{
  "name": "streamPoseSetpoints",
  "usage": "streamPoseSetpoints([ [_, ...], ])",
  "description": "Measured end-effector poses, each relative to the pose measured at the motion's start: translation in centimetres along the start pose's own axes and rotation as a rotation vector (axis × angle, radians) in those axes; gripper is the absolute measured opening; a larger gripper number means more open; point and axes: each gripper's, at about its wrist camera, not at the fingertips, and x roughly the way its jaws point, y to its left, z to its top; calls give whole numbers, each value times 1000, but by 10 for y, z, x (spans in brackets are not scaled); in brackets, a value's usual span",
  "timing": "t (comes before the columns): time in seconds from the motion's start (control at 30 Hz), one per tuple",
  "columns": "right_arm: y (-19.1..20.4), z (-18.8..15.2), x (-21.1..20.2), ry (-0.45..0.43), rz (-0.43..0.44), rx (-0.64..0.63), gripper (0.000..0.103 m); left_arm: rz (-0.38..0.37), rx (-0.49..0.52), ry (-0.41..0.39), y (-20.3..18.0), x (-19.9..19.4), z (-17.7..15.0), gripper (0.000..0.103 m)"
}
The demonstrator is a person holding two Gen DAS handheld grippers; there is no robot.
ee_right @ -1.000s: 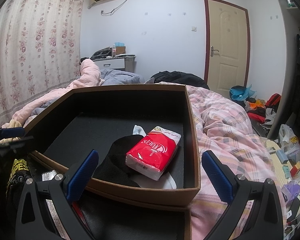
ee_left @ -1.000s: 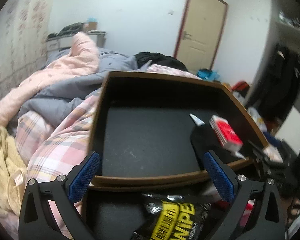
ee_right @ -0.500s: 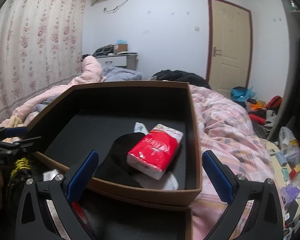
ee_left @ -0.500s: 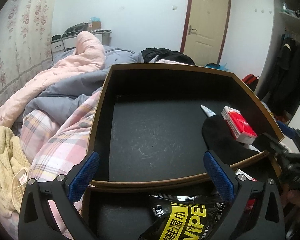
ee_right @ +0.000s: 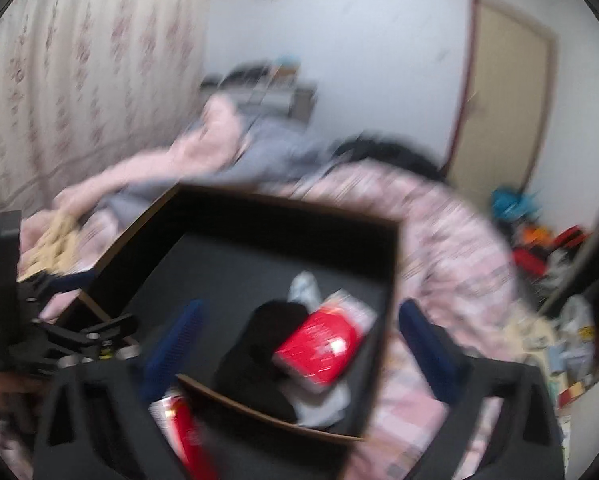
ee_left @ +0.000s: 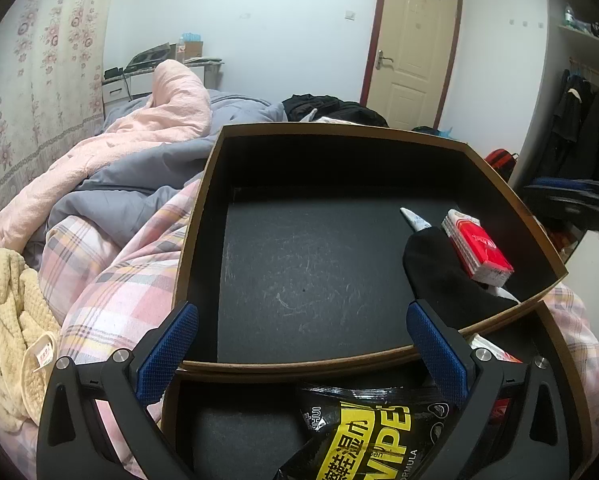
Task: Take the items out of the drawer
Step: 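Lower the right gripper and close it on the black sock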
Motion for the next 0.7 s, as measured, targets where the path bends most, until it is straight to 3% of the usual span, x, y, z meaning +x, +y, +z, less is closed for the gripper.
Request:
streamPoseSetpoints([
  [0.03,0,7,14,70,24,10,51,0,0,0,0,0,0,103],
  [0.1,6,10,39,184,30,-27,50,0,0,0,0,0,0,103],
  [0.23,23,7,87,364,-41,-132,50,0,0,0,0,0,0,103],
  [0.57,28,1,136,510,-111,-184,50,0,0,-1,0,0,0,103],
  [0.7,31,-5,144,503,-145,-201,31,1,0,-2,0,0,-1,103],
])
